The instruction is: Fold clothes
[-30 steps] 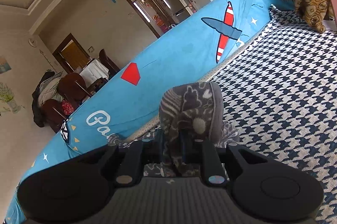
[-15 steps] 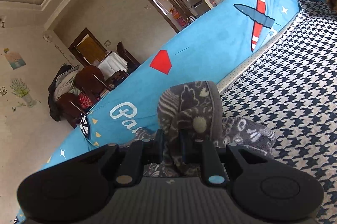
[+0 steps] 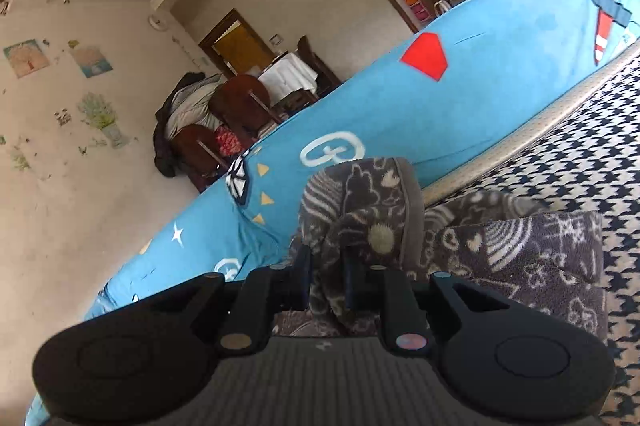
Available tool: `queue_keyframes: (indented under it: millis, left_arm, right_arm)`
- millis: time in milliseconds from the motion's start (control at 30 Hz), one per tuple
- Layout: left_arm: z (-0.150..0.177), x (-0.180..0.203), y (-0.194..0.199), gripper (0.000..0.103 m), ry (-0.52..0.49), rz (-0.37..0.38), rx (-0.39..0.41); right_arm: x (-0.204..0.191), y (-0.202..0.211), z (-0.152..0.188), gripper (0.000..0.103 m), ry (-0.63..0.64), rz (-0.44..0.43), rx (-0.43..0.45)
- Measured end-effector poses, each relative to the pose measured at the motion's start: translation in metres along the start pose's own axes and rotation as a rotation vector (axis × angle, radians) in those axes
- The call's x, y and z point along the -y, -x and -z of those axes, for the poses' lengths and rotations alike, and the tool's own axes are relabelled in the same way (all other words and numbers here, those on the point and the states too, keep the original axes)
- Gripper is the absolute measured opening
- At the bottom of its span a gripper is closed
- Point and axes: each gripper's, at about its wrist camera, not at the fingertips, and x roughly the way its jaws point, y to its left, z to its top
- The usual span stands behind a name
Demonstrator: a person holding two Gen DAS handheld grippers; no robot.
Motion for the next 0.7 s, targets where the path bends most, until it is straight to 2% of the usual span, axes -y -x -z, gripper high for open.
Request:
queue_keyframes:
  millis: [100,133,233,367,533,600,700]
  left_arm:
    - [0.000,0.000,0.000,0.103,0.000,0.000,0.001]
    - [0.000,0.000,0.000,0.103,0.000,0.000,0.001]
    - [0.000,0.000,0.000,0.103,-0.001,-0.002,0.001]
    - [0.000,0.001,0.000,0.103,-0.006,-0.009,0.003]
    - [0.000,0.002,0.000,0.103,-0.005,-0.009,0.003]
    - [0.000,0.002,-0.001,0.103,-0.004,-0.009,0.003]
    - [0.000,0.002,-0.001,0.103,-0.006,-0.013,0.004]
  right_arm:
    - [-0.011,-0.017,0.015,0.025,0.039,-0.051,-0.111]
    - [-0.014,-0.021,0.019,0.030,0.047,-0.066,-0.145]
    - [-0.013,-0.023,0.024,0.036,0.029,-0.090,-0.198]
    - [-0.002,-0.015,0.019,0.036,0.014,-0.003,-0.167]
    - [0.023,-0.004,0.007,0.037,-0.026,0.160,-0.131]
    - [0.029,0.001,0.004,0.037,-0.033,0.186,-0.121]
    - [0.031,0.001,0.007,0.037,-0.021,0.174,-0.141]
